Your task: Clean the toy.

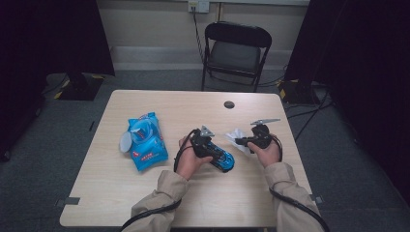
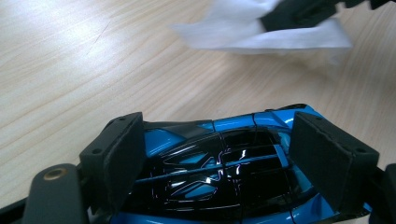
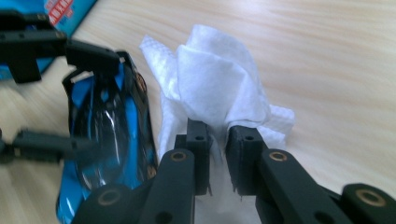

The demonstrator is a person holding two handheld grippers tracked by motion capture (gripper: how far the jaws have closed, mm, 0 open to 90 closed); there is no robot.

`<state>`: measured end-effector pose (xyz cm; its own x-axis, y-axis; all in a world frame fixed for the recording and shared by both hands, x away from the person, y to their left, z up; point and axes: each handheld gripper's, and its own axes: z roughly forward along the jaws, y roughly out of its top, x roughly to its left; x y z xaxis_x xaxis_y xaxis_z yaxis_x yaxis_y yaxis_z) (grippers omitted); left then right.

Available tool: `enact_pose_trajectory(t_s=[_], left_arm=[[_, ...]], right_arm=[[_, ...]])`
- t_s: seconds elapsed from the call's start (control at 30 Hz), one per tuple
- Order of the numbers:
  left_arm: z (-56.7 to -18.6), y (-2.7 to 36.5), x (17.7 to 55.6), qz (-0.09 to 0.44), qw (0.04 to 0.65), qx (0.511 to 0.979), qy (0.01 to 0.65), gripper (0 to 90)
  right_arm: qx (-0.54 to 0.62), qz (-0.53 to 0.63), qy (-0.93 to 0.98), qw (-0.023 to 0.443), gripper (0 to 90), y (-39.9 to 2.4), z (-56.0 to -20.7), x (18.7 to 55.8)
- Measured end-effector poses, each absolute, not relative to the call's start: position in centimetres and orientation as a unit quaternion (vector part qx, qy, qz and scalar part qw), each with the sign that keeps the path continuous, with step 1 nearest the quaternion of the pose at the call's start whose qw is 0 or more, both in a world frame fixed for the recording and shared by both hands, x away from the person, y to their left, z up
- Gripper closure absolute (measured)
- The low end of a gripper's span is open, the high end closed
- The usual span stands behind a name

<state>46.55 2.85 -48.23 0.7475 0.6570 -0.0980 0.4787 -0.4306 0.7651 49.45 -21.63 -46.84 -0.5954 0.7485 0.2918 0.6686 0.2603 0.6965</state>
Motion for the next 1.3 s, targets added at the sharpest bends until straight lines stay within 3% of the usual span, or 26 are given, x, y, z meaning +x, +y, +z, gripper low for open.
enact_pose_trajectory(t_s=[0.5,1.3], left_arm=[[-48.3,3.0,46.5,0.109,0.416,0.838,0.335,18.3],[-48.4,3.0,46.5,0.109,0.421,0.836,0.334,18.3]], right_arm=[[0.432,0.39,0.813,0.011,80.1,-15.2,-49.0,51.7],[0.409,0.387,0.826,-0.018,80.2,-17.4,-49.4,50.7]])
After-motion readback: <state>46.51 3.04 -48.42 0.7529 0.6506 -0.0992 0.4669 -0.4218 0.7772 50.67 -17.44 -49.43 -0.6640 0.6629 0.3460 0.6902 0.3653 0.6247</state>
